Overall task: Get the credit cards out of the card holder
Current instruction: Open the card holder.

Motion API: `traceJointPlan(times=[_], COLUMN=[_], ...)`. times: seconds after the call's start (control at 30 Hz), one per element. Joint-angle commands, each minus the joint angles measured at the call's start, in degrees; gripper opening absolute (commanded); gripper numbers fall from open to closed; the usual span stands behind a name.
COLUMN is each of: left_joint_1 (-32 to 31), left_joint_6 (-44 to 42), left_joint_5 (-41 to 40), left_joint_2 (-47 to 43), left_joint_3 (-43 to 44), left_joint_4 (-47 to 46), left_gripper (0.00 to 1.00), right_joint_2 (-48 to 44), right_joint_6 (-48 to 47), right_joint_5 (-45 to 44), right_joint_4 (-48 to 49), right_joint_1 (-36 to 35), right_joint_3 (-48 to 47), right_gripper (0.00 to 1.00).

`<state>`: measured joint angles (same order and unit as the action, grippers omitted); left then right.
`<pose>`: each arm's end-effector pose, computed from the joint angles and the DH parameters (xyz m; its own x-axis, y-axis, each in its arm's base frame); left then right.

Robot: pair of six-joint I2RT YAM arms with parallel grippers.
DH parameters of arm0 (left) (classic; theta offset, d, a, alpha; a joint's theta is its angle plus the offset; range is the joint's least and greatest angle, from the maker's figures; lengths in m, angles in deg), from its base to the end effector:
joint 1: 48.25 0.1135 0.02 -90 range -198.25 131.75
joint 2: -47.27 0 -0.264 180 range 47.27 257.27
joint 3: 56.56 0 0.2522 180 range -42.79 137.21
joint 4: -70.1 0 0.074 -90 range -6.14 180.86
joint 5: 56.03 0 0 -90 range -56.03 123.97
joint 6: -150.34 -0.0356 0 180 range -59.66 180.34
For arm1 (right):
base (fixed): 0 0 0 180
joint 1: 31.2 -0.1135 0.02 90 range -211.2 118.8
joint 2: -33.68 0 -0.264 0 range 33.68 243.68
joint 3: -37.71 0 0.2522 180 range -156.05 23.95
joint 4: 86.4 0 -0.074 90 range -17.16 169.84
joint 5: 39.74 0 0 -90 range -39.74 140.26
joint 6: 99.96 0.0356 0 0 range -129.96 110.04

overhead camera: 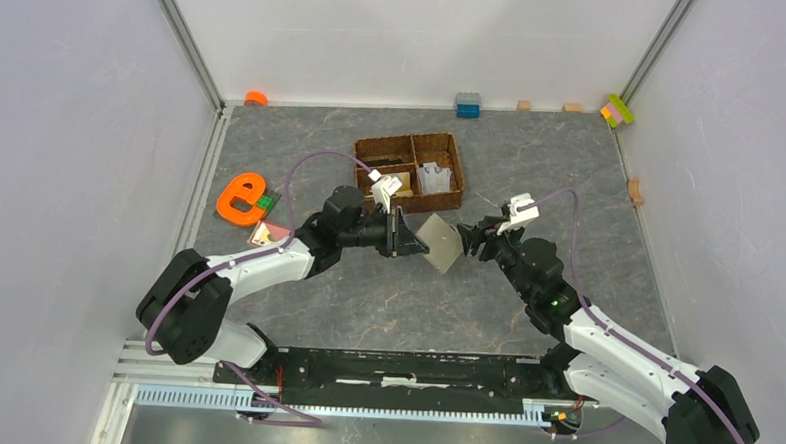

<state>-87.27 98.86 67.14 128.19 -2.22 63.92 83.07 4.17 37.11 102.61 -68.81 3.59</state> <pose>0.2217 -0.2047 0.2252 -0.7882 -0.0322 -0.6145 0.5554 0.3929 -0.7329 0.1630 0.1153 0.2356 -0.1851 0.1575 -0.9700 -0.3815 0.8982 0.2186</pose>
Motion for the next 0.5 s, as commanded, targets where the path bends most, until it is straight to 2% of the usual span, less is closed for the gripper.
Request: traceJointPlan(times=[0.0,0.17,0.3,0.37,0.47], left_joint_1=[-0.2,-0.2,-0.2,-0.2,-0.2], left_joint_6=[-2.2,-2.2,-2.2,-2.3,-2.3], left_joint_5=[0.8,0.9,0.8,0.8,0.7], left_joint_2=[-1.0,-1.0,-0.9,-1.0,-1.1], left_joint_3=[2.4,2.6,2.5,2.5,2.4], left_joint_4=[-1.9,-1.9,-1.9,-1.9,-1.9], left_gripper=[0.06,0.06,0.06,0.06,0.06], right_joint_2=[-0.2,-0.5,2.3,3.8,5.1], right_joint_6=[-0.9,-2.2,-2.2,-2.2,-2.1], right_joint_5=[4.6,12.6,13.0,12.8,10.0], right_joint_4=[2.7,6.3,3.6,1.5,-0.7], right_joint_1=[0.0,0.0,0.0,0.0,0.0], right_joint_3=[-0.7,0.5,-1.7,-3.3,-4.2], right_gripper=[0.67,0.66,0.62,0.59,0.48])
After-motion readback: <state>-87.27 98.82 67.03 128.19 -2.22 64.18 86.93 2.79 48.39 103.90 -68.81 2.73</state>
